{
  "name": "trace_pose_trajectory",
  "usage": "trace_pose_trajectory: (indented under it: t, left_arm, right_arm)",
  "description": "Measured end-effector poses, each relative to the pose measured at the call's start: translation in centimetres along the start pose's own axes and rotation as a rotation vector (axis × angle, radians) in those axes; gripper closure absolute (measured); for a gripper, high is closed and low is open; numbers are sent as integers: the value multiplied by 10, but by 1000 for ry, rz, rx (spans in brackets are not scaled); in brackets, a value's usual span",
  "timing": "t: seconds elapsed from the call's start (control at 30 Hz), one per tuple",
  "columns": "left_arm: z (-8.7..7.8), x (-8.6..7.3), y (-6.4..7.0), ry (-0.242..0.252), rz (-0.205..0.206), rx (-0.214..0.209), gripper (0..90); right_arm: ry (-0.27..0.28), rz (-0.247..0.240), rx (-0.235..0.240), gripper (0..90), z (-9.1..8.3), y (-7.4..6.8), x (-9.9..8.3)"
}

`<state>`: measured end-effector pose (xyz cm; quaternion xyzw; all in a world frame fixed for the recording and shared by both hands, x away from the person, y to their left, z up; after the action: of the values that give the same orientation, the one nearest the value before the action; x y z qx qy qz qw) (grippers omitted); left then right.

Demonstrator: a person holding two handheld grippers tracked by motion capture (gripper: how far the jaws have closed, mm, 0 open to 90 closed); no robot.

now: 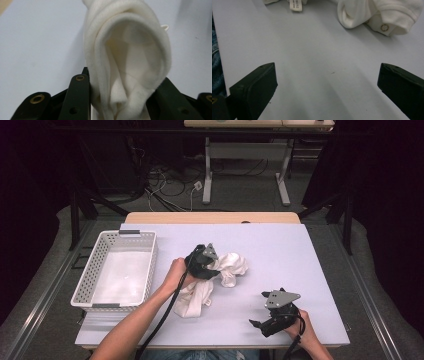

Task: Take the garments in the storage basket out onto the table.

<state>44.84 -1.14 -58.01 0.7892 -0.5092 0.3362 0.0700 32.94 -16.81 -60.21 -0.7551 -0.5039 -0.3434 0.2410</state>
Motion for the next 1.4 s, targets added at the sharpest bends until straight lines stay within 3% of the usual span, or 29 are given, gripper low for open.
trace_pose_trajectory:
  t: [0.13,0.27,0.4,0.63,0.8,1.2,1.4]
  left_arm:
    - [9,-7,5,-19,-13,-26,608]
    - [10,-10,5,-24,-33,-16,355]
    - [-1,-11,3,6,-48,6,177]
    - [-28,-19,0,49,-58,69,0]
    - [-48,-30,-1,96,-87,98,0]
    - [-82,-68,1,110,-123,140,0]
    - [-102,-84,2,147,-152,170,0]
  right_arm:
    - [1,-2,-4,20,0,1,0]
    - [-2,-2,-2,20,0,0,0]
    - [-2,-3,-2,20,0,1,0]
    - [-4,-4,-1,20,0,0,0]
    - [0,-4,-4,20,1,1,0]
    - [0,-5,-6,21,1,1,0]
    - [-6,-4,-7,21,1,1,0]
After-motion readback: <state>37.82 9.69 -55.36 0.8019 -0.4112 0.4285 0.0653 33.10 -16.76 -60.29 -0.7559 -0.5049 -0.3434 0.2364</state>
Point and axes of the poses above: each handheld gripper's, and its own axes: z roughly forward along the jaws, x roughly out of its top, y roughly to its right, the point moved 10 cm from there along z, roughly forward along the jaws, and after that the axes turned 12 degrees about x, right-handed, at the moved point
